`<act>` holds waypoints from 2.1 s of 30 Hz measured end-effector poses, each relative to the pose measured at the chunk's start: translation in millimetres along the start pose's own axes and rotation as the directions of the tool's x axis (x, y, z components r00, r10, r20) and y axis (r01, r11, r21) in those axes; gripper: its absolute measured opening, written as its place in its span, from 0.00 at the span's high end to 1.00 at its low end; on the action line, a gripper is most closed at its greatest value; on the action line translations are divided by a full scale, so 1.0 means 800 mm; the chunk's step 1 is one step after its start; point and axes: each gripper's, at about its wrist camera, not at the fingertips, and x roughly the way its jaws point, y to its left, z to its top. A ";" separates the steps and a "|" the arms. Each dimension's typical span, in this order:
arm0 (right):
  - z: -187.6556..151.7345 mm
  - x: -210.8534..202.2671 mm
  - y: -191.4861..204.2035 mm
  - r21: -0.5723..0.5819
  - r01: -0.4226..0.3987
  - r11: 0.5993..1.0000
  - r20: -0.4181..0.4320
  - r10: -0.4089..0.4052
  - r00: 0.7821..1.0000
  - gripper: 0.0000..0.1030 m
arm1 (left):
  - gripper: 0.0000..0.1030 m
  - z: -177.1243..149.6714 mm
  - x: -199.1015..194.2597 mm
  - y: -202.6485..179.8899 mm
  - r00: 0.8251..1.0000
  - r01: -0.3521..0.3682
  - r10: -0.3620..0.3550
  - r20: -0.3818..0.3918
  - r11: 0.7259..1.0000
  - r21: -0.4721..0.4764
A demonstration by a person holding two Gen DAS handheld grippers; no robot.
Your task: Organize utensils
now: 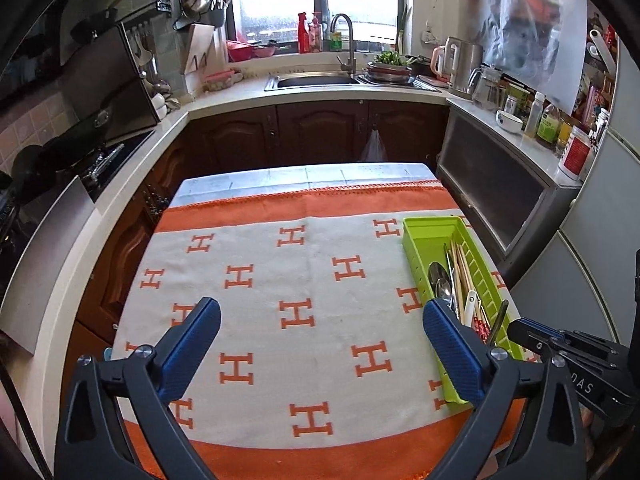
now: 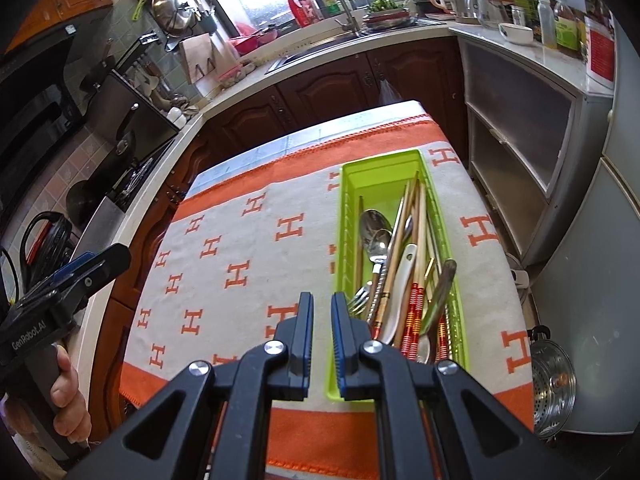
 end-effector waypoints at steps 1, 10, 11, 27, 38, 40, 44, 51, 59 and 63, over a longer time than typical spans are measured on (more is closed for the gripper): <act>0.001 -0.003 0.004 -0.001 -0.009 1.000 -0.005 0.009 1.000 0.91 | 0.02 -0.001 -0.008 0.003 1.000 -0.008 0.009 0.009 1.000 -0.004; 0.009 -0.050 0.057 -0.060 -0.054 0.997 0.034 0.056 0.998 0.80 | 0.01 -0.004 -0.048 0.018 0.998 -0.045 0.046 0.046 0.999 -0.030; 0.010 -0.056 0.064 -0.069 -0.050 0.996 0.044 0.053 0.998 0.79 | 0.01 -0.004 -0.050 0.019 0.998 -0.048 0.050 0.050 0.998 -0.032; 0.004 -0.072 0.122 -0.144 0.032 0.989 0.154 -0.010 0.988 0.66 | 0.01 -0.011 -0.052 0.031 0.997 -0.072 0.075 0.032 0.995 -0.073; 0.004 -0.047 0.122 -0.126 0.025 0.992 0.099 -0.012 0.995 0.64 | 0.01 -0.014 -0.037 0.033 0.999 -0.050 0.050 0.001 0.996 -0.070; 0.003 -0.045 0.124 -0.128 0.026 0.991 0.094 -0.014 0.995 0.64 | 0.01 -0.014 -0.036 0.034 0.999 -0.049 0.049 -0.001 0.996 -0.071; 0.003 -0.039 0.126 -0.130 0.024 0.991 0.081 -0.014 0.997 0.64 | 0.01 -0.013 -0.033 0.035 0.999 -0.049 0.049 -0.007 0.996 -0.072; 0.004 -0.033 0.125 -0.123 0.023 0.992 0.073 -0.014 0.997 0.64 | 0.01 -0.011 -0.026 0.036 0.999 -0.046 0.045 -0.020 0.996 -0.074; 0.003 -0.028 0.123 -0.117 0.020 0.993 0.065 -0.012 0.998 0.64 | 0.01 -0.011 -0.019 0.034 0.998 -0.048 0.045 -0.041 0.996 -0.071; 0.003 -0.027 0.123 -0.116 0.020 0.993 0.064 -0.013 0.998 0.64 | 0.01 -0.010 -0.015 0.034 0.998 -0.045 0.041 -0.052 0.996 -0.071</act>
